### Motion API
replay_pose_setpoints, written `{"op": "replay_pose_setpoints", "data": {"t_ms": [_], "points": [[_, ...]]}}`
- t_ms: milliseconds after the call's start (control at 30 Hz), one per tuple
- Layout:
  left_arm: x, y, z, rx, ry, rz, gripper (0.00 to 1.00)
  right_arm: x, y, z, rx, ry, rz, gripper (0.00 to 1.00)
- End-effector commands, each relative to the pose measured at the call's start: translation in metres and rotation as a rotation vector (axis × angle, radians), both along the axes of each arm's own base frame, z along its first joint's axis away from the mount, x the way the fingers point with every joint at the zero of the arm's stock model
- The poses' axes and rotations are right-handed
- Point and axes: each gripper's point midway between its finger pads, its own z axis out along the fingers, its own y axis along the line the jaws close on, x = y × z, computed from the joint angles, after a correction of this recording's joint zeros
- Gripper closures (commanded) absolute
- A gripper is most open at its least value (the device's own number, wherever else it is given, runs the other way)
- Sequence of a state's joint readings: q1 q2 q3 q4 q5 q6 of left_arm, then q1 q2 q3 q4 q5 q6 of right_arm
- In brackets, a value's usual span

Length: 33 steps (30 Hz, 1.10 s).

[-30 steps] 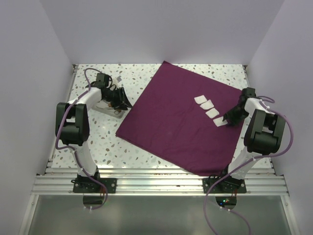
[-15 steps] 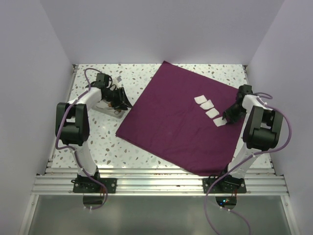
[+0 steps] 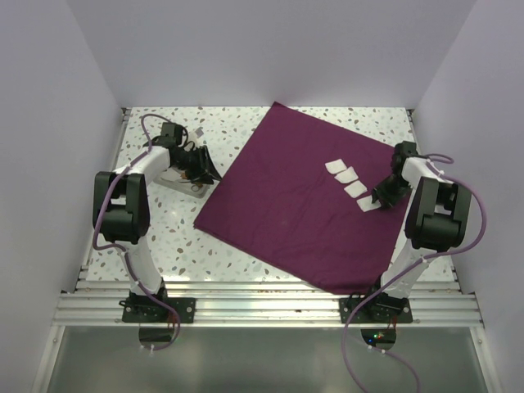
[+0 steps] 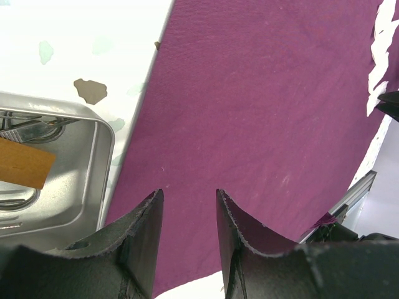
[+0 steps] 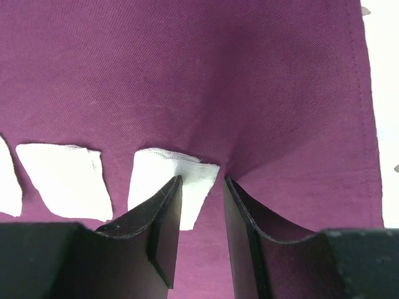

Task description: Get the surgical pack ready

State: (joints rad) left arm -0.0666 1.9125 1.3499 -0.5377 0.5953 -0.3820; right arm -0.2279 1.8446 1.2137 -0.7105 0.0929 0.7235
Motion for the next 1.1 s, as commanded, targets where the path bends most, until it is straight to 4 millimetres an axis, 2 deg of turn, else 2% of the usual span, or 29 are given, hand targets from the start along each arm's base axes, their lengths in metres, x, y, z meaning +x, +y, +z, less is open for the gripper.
{"op": "replay_pose_setpoints", "data": {"t_ms": [0,200,400,600,667,1067], "points": [[0.010,0.000,0.015,-0.017,-0.061,-0.005,0.57,0.001,-0.005,0.008,-0.036,-0.004,-0.023,0.63],[0.010,0.000,0.012,-0.020,-0.056,-0.005,0.57,0.002,-0.003,0.005,-0.026,-0.009,-0.028,0.63],[0.010,0.001,0.013,-0.019,-0.057,-0.003,0.57,0.015,-0.005,-0.003,-0.029,-0.022,-0.033,0.64],[0.009,0.001,0.013,-0.022,-0.057,-0.003,0.57,0.016,-0.007,-0.007,-0.042,-0.018,-0.046,0.69],[0.010,0.002,0.014,-0.021,-0.060,-0.001,0.57,0.016,-0.007,-0.004,-0.049,-0.027,-0.039,0.75],[0.011,0.004,0.014,-0.021,-0.061,0.002,0.57,0.015,-0.008,0.039,-0.078,-0.059,-0.001,0.85]]}}
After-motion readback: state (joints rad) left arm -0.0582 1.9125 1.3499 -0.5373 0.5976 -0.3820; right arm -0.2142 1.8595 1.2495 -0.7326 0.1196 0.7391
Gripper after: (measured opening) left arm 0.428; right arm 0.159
